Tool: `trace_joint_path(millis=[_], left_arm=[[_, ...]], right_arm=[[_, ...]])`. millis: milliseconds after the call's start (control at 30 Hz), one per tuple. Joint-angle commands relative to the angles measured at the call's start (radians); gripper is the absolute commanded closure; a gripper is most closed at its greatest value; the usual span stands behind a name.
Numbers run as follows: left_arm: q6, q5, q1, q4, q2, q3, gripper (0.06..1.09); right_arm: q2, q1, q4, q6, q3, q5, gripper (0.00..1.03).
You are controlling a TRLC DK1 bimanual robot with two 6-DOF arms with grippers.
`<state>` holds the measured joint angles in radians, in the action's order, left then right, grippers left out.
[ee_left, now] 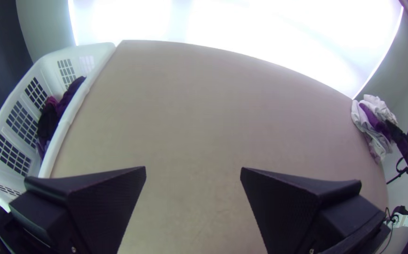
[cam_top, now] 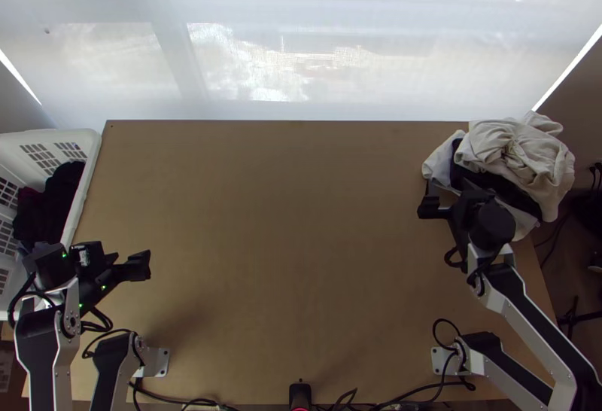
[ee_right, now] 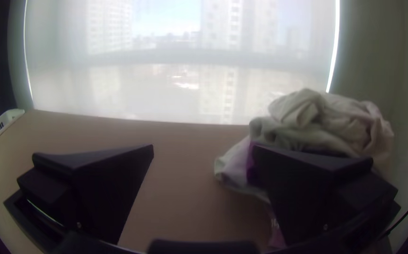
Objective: Fold the t-shirt
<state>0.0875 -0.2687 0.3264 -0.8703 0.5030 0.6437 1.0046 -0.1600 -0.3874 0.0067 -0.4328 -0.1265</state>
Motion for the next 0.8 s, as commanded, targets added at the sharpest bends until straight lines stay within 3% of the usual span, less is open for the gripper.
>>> trace_joint_path(millis=[0, 67, 300, 400, 467, 533, 767], left_arm=[[0.026, 0.092, 0.013, 0.165, -0.058, -0.082, 0.11], [0.049, 0.115, 0.013, 0.241, -0.058, -0.099, 0.11], [0.149, 0.206, 0.013, 0.562, -0.04, -0.22, 0.11], [0.152, 0.204, -0.01, 0.608, -0.032, -0.276, 0.11], [0.155, 0.204, -0.044, 0.622, -0.032, -0.306, 0.11], [0.153, 0.203, -0.066, 0.622, -0.032, -0.328, 0.11], [0.167, 0.203, -0.178, 0.659, -0.032, -0.441, 0.11]], right_arm=[[-0.096, -0.042, -0.148, -0.001, 0.278, -0.071, 0.05], [-0.164, -0.056, -0.123, -0.001, 0.333, -0.071, 0.05], [-0.42, -0.079, 0.2, 0.047, 0.335, -0.074, 0.05], [-0.64, -0.072, 0.367, 0.15, 0.336, -0.082, 0.05], [-0.824, -0.038, 0.42, 0.168, 0.338, -0.081, 0.05], [-1.018, -0.006, 0.596, 0.196, 0.339, -0.082, 0.05], [-1.005, 0.062, 0.636, 0.24, 0.338, -0.081, 0.05]])
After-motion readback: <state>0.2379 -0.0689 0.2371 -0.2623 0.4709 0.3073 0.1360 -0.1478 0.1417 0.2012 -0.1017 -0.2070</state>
